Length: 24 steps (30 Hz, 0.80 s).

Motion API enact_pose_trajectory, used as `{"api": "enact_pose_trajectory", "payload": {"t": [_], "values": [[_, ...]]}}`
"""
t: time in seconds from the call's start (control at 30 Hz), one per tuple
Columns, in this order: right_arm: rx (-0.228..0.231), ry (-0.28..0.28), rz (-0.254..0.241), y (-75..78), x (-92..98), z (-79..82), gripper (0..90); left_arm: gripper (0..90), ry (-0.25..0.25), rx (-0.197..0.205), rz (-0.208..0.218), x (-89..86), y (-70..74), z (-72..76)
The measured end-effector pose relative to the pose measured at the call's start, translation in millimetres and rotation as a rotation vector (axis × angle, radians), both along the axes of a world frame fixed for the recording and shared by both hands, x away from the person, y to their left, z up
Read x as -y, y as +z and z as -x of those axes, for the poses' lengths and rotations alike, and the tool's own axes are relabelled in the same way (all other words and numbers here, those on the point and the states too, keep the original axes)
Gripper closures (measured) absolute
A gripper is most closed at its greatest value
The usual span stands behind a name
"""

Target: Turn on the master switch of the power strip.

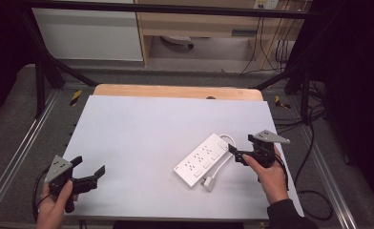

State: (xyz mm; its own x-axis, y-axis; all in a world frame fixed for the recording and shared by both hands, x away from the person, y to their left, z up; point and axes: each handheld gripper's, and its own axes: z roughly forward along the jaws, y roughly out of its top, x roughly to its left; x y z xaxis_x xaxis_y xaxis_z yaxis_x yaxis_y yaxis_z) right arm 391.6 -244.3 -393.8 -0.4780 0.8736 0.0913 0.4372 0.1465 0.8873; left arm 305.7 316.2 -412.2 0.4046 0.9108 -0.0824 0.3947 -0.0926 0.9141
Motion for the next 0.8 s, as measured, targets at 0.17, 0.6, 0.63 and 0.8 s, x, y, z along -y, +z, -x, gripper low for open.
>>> {"api": "enact_pose_trajectory", "payload": {"t": [0.17, 0.6, 0.63, 0.8], "values": [[0.014, -0.015, -0.003, 4.2, -2.1, -7.2, 18.2, 6.0, -0.001, 0.000, 0.000, -0.6, 0.0, -0.1], [0.031, -0.018, 0.010, 5.4, -11.7, -24.0, 55.0, 6.1, -0.001, -0.001, 0.002, -0.5, 0.1, 0.0], [0.034, -0.013, 0.014, 4.9, -12.2, -24.9, 57.0, 6.1, -0.001, -0.001, 0.003, -0.5, 0.1, 0.0], [0.035, 0.007, 0.027, 3.2, -16.9, -28.5, 68.4, 6.0, -0.001, 0.000, 0.001, -0.7, 0.1, -0.1]]}}
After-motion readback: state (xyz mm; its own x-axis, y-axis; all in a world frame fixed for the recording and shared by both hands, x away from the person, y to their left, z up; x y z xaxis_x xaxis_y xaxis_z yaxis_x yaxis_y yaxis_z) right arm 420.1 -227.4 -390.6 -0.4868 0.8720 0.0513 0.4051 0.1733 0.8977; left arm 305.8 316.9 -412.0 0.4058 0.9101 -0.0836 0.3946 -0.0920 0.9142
